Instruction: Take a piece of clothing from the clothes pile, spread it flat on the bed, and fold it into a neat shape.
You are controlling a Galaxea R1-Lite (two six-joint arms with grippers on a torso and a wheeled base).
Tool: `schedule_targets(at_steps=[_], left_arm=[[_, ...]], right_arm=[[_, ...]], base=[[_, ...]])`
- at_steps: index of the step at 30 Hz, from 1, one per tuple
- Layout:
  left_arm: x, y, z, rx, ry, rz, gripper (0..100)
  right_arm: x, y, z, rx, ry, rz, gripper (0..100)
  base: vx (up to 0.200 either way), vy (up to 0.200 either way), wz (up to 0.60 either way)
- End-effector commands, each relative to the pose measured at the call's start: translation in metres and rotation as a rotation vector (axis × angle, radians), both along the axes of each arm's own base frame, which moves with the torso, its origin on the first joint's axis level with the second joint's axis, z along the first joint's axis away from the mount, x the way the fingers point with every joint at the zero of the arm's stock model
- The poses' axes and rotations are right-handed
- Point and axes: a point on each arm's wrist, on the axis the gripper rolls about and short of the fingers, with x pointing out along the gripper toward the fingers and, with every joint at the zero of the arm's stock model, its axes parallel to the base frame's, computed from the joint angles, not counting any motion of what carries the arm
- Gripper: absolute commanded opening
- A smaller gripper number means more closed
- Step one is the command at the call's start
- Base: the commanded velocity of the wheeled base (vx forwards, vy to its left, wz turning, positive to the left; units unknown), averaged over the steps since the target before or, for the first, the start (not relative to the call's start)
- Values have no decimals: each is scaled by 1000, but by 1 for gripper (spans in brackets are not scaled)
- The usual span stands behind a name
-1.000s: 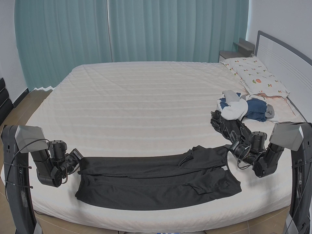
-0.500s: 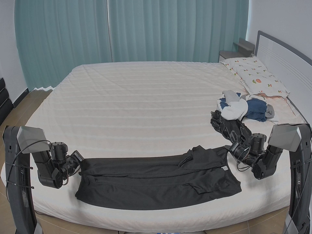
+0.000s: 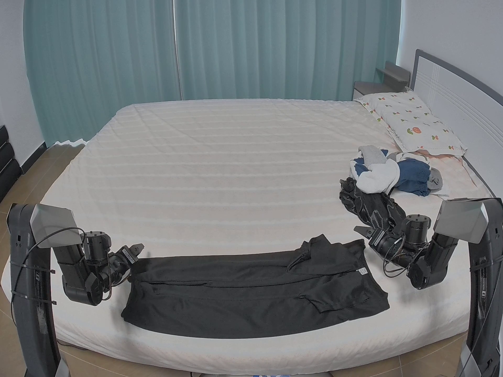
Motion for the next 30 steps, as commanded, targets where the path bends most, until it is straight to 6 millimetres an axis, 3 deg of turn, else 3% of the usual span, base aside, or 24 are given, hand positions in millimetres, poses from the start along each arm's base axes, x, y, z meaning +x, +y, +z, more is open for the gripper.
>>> schedule_targets(at_steps=[1,9,17,25,26,30], left_arm=[[0,1,-1,-5,2,6,100],[-1,1,0,-8,4,9,100],[-2,1,0,-8,5,9,100],[-2,1,-1,-6,7,10,100],[-2,1,-1,-7,7,8,100],[-2,1,-1,-7,7,8,100]], right_arm=[[-7,3,34,-19,-58,29,100],[-28,40,30,-139,-44,269,100],[-14,42,6,-268,-3,342,100],[-11,46,0,-272,1,354,100],[-12,46,-1,-274,3,355,0],[-19,41,-2,-310,12,366,0]], base=[[0,0,0],[0,0,0],[0,0,0],[0,0,0],[0,0,0],[0,0,0]])
